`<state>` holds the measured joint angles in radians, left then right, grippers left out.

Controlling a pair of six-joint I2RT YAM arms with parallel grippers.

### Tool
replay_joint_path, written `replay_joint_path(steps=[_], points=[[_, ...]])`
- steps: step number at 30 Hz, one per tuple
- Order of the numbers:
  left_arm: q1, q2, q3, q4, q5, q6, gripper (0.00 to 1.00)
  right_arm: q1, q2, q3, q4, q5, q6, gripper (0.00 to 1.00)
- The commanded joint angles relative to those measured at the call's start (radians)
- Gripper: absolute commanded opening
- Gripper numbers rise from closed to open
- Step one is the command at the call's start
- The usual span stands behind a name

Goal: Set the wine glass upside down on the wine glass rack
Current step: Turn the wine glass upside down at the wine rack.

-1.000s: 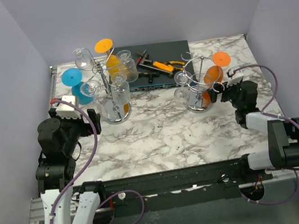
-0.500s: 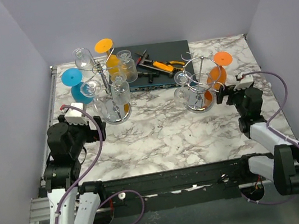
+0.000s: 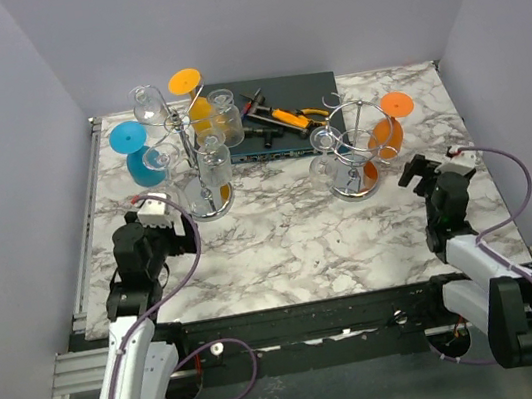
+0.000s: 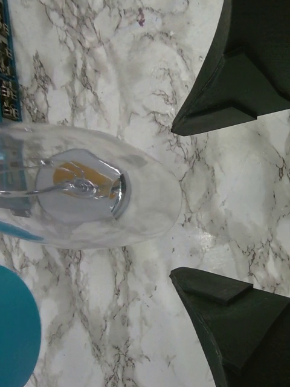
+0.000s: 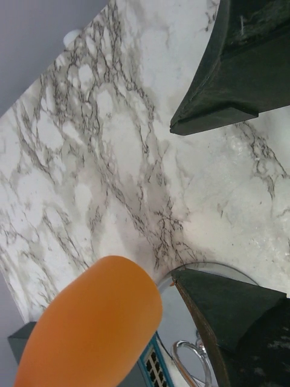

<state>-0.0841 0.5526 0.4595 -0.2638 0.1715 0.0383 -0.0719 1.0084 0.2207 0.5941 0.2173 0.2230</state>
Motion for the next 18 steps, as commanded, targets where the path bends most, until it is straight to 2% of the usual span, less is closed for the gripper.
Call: replay_joint_path(steps=[1,7,13,18], points=[[0.007,0.055,-0.088,0.275,-0.082,-0.009,0.99,0.001,-0.040,-0.070,0.126,0.155,0.074,1.00],[0.008,0.153,-0.141,0.402,-0.064,-0.064,0.99,0.000,-0.017,-0.120,0.235,0.174,0.071,1.00],[0.009,0.180,-0.200,0.501,-0.061,-0.073,0.99,0.000,0.032,-0.141,0.330,0.227,0.090,1.00],[0.015,0.246,-0.246,0.636,-0.087,-0.090,0.99,0.000,0.116,-0.158,0.441,0.189,0.054,1.00]])
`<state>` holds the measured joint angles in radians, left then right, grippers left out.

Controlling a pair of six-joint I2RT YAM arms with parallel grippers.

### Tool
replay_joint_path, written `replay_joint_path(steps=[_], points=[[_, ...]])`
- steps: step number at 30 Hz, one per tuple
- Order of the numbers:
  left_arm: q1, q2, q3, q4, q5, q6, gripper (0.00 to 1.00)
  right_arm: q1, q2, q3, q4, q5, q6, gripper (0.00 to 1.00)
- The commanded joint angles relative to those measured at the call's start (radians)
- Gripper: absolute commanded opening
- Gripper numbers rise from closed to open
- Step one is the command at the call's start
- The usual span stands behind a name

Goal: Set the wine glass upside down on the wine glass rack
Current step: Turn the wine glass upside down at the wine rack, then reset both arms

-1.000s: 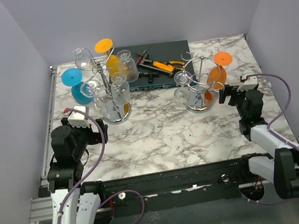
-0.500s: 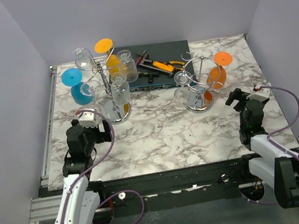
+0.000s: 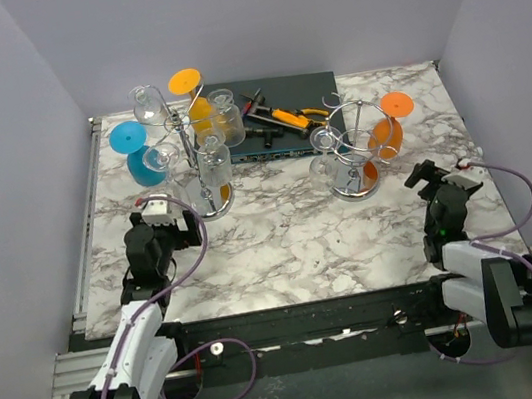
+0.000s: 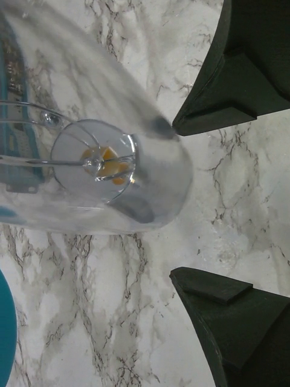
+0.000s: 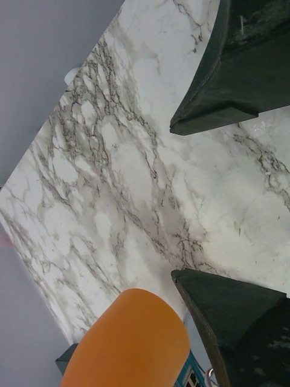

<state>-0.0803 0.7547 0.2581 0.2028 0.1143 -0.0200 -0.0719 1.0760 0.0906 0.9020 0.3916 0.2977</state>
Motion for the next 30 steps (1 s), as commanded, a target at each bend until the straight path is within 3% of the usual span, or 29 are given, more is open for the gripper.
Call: replay_joint_path(steps=[1,12,18,21,30], points=[[0.015,0.058,-0.055,0.199,-0.028,-0.040,0.99,0.001,0.059,-0.029,0.147,0.007,-0.031,1.00],[0.020,0.252,-0.081,0.382,0.021,-0.098,0.99,0.000,0.239,0.001,0.345,-0.028,-0.105,1.00],[0.023,0.407,-0.003,0.390,-0.106,-0.102,0.99,0.000,0.329,-0.006,0.472,-0.050,-0.133,1.00],[0.034,0.417,-0.005,0.418,-0.098,-0.111,0.99,0.000,0.362,-0.017,0.530,-0.064,-0.136,1.00],[0.066,0.507,-0.058,0.714,-0.083,-0.077,0.99,0.001,0.402,-0.023,0.589,-0.085,-0.145,1.00]])
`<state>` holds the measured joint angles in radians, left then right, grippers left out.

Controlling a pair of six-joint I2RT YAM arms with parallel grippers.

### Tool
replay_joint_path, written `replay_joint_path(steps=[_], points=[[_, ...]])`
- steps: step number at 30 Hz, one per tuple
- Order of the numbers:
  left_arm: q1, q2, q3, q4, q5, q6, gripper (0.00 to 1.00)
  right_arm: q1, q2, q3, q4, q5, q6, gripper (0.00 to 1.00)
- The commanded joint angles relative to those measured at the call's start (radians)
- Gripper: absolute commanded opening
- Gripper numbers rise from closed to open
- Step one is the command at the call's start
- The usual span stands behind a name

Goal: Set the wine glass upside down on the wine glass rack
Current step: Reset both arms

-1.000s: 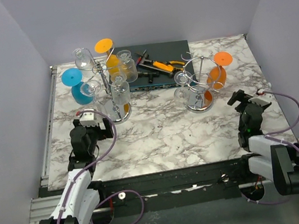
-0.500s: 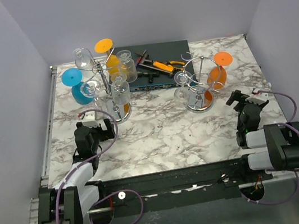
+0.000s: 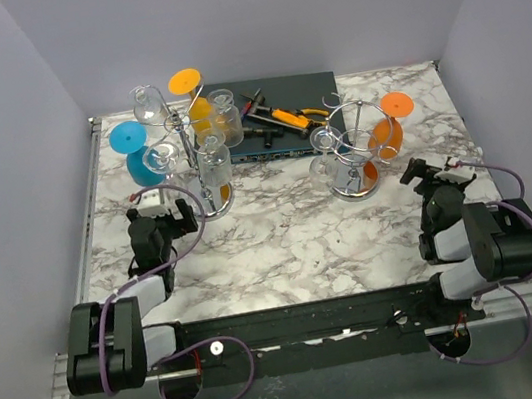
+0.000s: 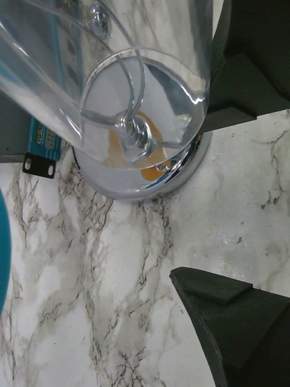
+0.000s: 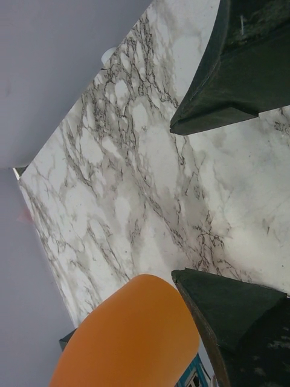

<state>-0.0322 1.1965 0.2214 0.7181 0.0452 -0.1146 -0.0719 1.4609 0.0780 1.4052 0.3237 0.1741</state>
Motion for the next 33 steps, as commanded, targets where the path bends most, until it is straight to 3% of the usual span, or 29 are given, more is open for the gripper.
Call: replay_joint_path(steps=[1,5,13,18,21,27,28,33], points=[[0.018,0.082,-0.028,0.245,-0.011,0.021,0.99,0.001,0.016,-0.014,0.090,-0.012,-0.017,1.00],[0.018,0.132,-0.024,0.314,0.002,0.036,0.99,0.000,0.026,-0.024,0.122,-0.003,-0.017,1.00],[0.020,0.305,-0.067,0.621,-0.001,0.047,0.99,0.000,0.067,-0.036,0.204,-0.022,-0.031,1.00],[0.020,0.503,-0.113,0.914,0.002,0.065,0.99,0.000,0.085,-0.051,0.253,-0.055,-0.044,1.00],[0.020,0.478,-0.099,0.849,-0.011,0.065,0.99,0.000,0.100,-0.052,0.274,-0.111,-0.064,1.00],[0.021,0.506,-0.111,0.916,0.017,0.073,0.99,0.000,0.202,-0.020,0.300,-0.274,-0.129,1.00],[0.021,0.503,-0.108,0.907,0.016,0.073,0.99,0.000,0.225,-0.019,0.342,-0.270,-0.136,1.00],[0.020,0.477,-0.062,0.794,0.016,0.072,0.99,-0.016,0.189,0.026,0.204,-0.209,-0.082,1.00]])
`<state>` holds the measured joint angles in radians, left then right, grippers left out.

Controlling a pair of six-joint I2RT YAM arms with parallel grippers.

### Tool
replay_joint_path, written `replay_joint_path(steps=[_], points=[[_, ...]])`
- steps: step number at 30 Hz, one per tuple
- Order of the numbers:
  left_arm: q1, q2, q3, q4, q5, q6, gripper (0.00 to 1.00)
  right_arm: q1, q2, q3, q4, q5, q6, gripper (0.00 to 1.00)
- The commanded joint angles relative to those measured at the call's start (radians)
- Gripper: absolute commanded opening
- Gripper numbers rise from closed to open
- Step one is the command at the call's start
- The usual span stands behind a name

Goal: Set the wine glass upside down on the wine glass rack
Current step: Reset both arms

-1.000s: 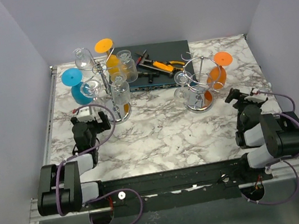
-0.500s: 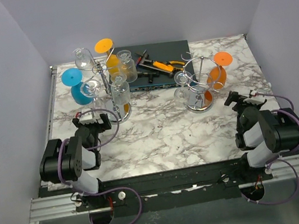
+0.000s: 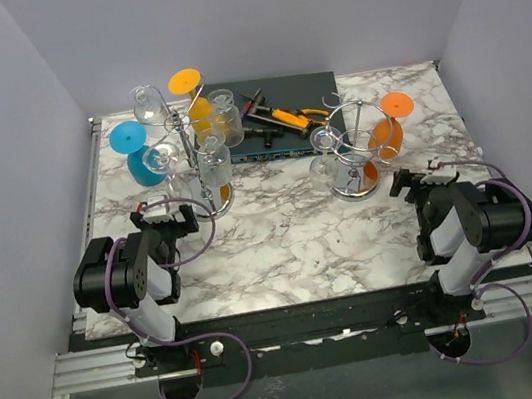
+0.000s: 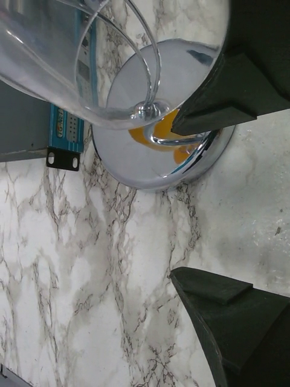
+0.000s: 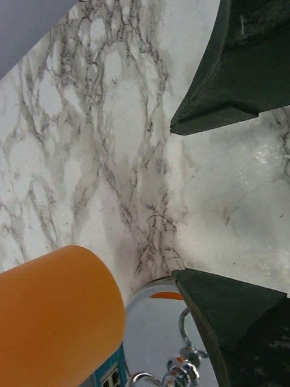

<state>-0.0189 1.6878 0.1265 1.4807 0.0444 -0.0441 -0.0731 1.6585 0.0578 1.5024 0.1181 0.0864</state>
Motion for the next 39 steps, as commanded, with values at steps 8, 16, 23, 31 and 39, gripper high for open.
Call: replay_joint_path(steps=[8,16,23,31,39], points=[[0.008,-0.031,0.099,-0.119,-0.015,-0.010,0.99,-0.015,-0.024,0.167,-0.135,0.001,0.001,1.00],[0.007,-0.031,0.157,-0.227,-0.095,-0.036,0.99,-0.015,-0.026,0.169,-0.143,0.002,0.003,1.00],[0.007,-0.030,0.188,-0.279,-0.125,-0.048,0.99,-0.015,-0.025,0.169,-0.144,0.002,0.003,1.00],[0.007,-0.032,0.187,-0.280,-0.126,-0.049,0.99,-0.015,-0.025,0.170,-0.141,0.002,0.001,1.00],[0.007,-0.033,0.186,-0.280,-0.126,-0.050,0.99,-0.014,-0.025,0.170,-0.142,0.002,0.001,1.00]])
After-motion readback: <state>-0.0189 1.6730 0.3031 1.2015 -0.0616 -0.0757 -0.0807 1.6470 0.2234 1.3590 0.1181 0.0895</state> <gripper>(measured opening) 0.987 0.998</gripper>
